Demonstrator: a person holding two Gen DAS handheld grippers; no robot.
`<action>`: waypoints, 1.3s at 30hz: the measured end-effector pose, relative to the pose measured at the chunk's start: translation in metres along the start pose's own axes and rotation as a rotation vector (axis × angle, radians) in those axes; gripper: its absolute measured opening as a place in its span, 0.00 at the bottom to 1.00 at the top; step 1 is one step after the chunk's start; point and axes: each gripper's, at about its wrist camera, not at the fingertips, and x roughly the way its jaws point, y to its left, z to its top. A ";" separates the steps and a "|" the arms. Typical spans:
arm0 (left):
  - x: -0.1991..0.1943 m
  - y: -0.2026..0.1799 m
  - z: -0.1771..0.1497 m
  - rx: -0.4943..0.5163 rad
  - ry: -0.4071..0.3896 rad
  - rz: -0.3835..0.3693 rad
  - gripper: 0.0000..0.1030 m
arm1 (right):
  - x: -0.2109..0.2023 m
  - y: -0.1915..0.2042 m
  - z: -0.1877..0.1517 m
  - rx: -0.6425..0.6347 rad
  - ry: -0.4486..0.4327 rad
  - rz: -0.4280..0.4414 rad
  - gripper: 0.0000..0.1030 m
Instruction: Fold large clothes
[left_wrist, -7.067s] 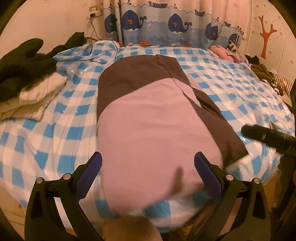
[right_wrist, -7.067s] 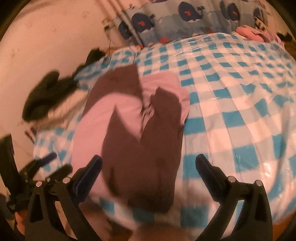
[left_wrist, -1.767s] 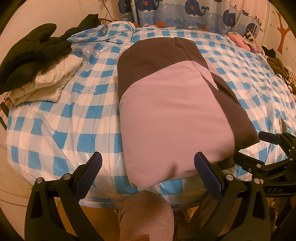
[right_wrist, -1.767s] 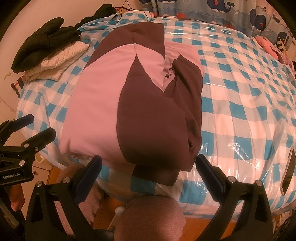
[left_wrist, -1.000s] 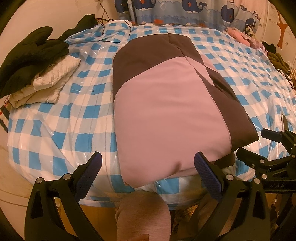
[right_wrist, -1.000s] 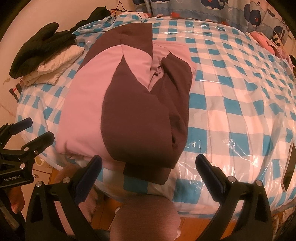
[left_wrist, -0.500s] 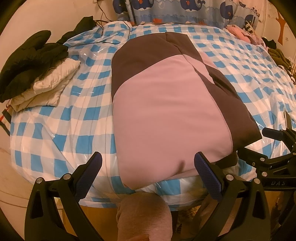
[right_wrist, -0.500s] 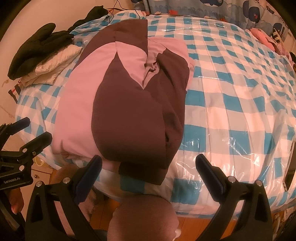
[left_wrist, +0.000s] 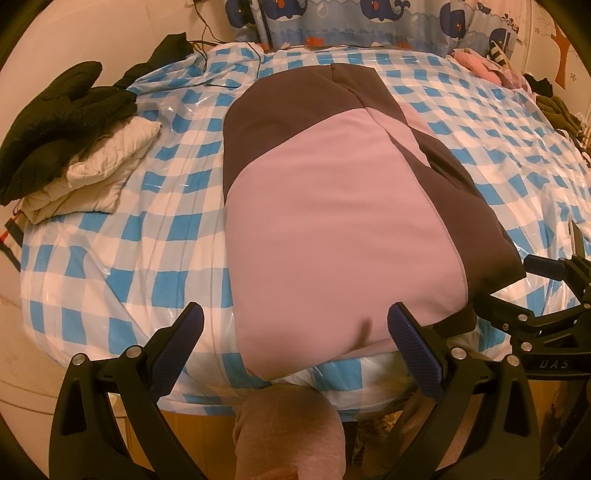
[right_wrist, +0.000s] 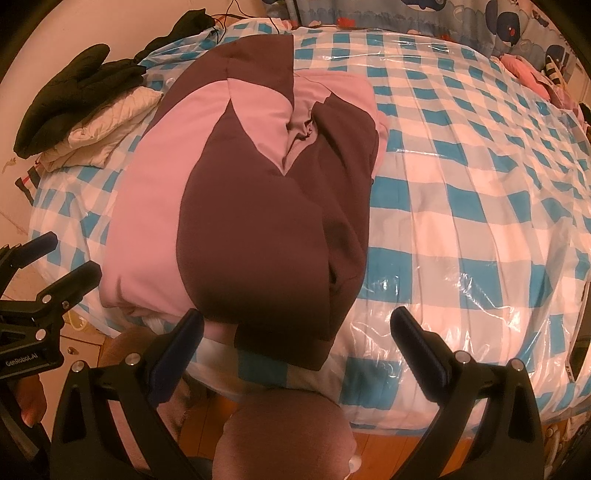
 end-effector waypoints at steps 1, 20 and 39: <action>0.000 0.000 0.000 0.000 0.000 0.000 0.93 | 0.000 0.000 0.000 0.000 0.000 0.000 0.94; 0.000 -0.001 -0.001 -0.001 0.000 0.000 0.93 | 0.000 0.000 0.000 -0.002 0.001 0.000 0.94; 0.000 0.009 0.001 -0.071 0.003 -0.033 0.93 | -0.006 -0.003 0.008 0.005 -0.033 0.010 0.94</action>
